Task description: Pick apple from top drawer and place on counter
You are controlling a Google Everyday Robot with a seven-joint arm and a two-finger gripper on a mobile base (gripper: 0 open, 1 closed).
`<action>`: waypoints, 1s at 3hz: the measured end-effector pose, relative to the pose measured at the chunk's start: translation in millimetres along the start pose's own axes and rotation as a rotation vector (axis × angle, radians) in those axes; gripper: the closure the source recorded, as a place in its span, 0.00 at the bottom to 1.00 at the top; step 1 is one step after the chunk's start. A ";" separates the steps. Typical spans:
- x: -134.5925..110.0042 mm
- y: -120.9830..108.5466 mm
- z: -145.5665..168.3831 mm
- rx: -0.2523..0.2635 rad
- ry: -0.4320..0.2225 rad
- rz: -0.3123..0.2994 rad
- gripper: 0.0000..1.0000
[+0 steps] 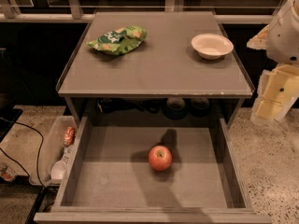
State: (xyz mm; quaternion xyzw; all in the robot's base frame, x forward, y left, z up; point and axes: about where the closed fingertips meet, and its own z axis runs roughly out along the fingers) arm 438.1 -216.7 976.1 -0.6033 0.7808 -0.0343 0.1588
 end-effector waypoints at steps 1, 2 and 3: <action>-0.2 0.0 -0.3 0.002 0.000 0.000 0.00; -7.0 18.8 15.4 -0.063 -0.049 0.023 0.00; -22.8 65.3 50.5 -0.170 -0.182 0.092 0.00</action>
Offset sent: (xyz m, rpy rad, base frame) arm -0.0491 0.0562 -0.0743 0.2832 0.2442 0.0168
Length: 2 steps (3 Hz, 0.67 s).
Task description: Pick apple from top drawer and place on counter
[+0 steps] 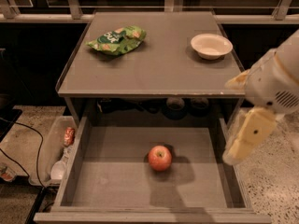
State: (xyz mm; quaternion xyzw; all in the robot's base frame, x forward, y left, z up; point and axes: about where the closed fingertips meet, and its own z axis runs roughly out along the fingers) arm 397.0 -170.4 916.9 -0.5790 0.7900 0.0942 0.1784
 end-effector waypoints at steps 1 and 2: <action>-1.0 34.9 34.3 -0.022 -0.144 0.041 0.00; -19.2 48.7 64.8 0.014 -0.263 0.100 0.00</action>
Offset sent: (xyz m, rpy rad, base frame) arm -0.0025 0.0863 -0.0706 0.4251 -0.1849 -0.2813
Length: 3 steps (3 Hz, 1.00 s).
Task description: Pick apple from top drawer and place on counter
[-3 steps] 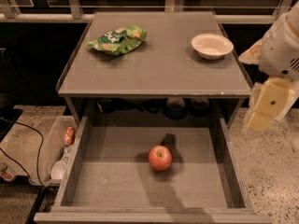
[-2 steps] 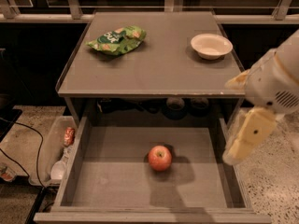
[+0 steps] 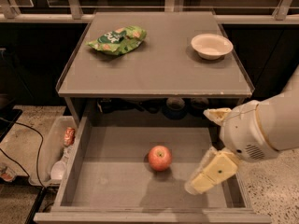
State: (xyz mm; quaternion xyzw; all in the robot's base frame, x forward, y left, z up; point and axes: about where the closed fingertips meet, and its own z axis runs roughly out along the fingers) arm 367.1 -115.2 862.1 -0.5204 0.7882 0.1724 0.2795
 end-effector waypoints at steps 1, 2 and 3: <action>-12.4 -12.1 19.8 0.070 -0.066 0.071 0.00; -15.7 -19.5 19.5 0.101 -0.078 0.072 0.00; -19.4 -15.0 17.6 0.096 -0.084 0.062 0.00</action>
Offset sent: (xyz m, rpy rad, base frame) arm 0.0169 0.0133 -0.0066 0.0507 -0.0317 -0.0835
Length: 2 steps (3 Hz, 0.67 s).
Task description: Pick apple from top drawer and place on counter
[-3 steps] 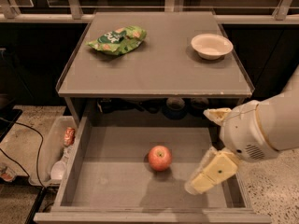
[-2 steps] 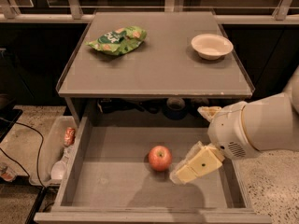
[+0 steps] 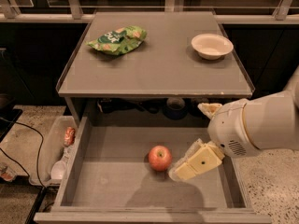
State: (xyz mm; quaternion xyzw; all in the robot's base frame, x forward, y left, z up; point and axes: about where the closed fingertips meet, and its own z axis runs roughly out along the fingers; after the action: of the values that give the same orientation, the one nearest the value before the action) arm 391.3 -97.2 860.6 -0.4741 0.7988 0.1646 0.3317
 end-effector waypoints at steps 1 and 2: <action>4.2 7.5 20.1 -0.002 -0.014 0.013 0.00; 14.5 5.3 64.4 0.028 -0.066 0.020 0.00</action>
Offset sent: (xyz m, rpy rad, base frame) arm 0.0506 0.0461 -0.1035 0.1000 -0.1541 -0.0928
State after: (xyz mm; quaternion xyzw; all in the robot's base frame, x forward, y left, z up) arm 406.0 -66.8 803.6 -0.4558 0.7945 0.1719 0.3627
